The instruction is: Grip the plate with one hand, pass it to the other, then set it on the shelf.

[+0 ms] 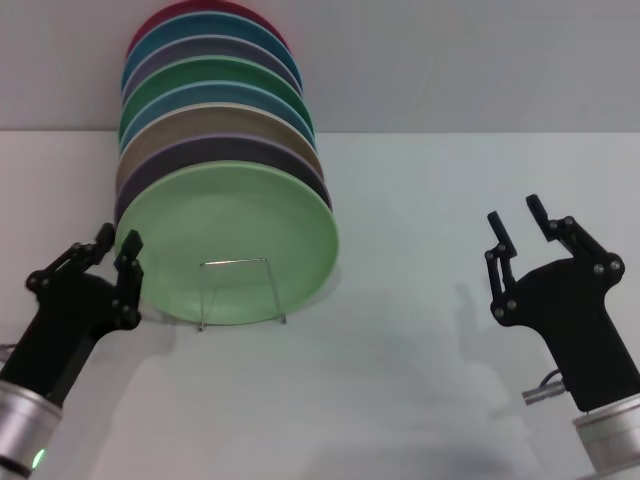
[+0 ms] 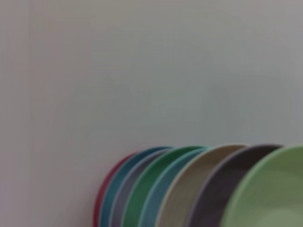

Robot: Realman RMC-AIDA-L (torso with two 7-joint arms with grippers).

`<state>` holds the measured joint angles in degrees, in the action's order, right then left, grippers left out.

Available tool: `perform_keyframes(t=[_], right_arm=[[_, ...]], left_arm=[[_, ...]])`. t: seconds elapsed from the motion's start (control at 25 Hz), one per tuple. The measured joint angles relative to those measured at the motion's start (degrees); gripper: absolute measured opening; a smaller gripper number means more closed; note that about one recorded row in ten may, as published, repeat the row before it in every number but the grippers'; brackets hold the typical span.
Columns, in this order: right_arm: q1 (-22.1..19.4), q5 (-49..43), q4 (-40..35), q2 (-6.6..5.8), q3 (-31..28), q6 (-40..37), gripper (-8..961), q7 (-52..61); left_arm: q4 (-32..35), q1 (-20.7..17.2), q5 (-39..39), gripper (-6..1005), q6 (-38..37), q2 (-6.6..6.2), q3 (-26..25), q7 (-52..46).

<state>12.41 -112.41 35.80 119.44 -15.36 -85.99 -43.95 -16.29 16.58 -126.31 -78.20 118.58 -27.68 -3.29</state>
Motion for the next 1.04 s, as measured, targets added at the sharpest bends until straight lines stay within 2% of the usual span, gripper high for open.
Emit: perform_keyframes(t=[0.04, 0.28, 0.48, 0.68, 0.76, 0.92, 1.04], right_arm=[[0.0, 0.0, 0.0, 0.00, 0.0, 0.0, 295, 0.0], [3.0, 6.4, -1.5, 0.13, -0.6, 1.4, 295, 1.0], [5.1, 11.7, -3.9, -0.06, -1.5, 1.7, 296, 5.7], [6.2, 12.1, -9.3, -0.24, -5.3, 2.0, 324, 18.4], [7.1, 12.1, -12.6, -0.29, -6.0, 2.6, 341, 26.0], [9.3, 11.9, -20.5, -0.28, -6.4, 3.4, 376, 41.4], [10.2, 12.5, -23.1, -0.28, -7.1, 3.9, 403, 44.9]], left_arm=[[0.0, -0.5, 0.0, 170, -0.9, -0.01, -0.1, 0.0], [0.1, -4.4, -0.1, 384, -7.1, -0.07, 0.0, 0.1], [-0.1, -6.4, 0.0, 497, -11.1, 0.11, 0.0, -0.3], [1.1, -5.4, 0.1, 609, -11.8, 0.02, -1.0, -4.3], [1.5, -4.6, 0.2, 672, -10.7, 0.10, -4.4, -6.0], [1.5, -3.8, 0.3, 833, -9.1, 0.21, -8.2, -6.2], [1.0, -3.6, 0.3, 842, -8.1, 0.30, -11.5, -6.2]])
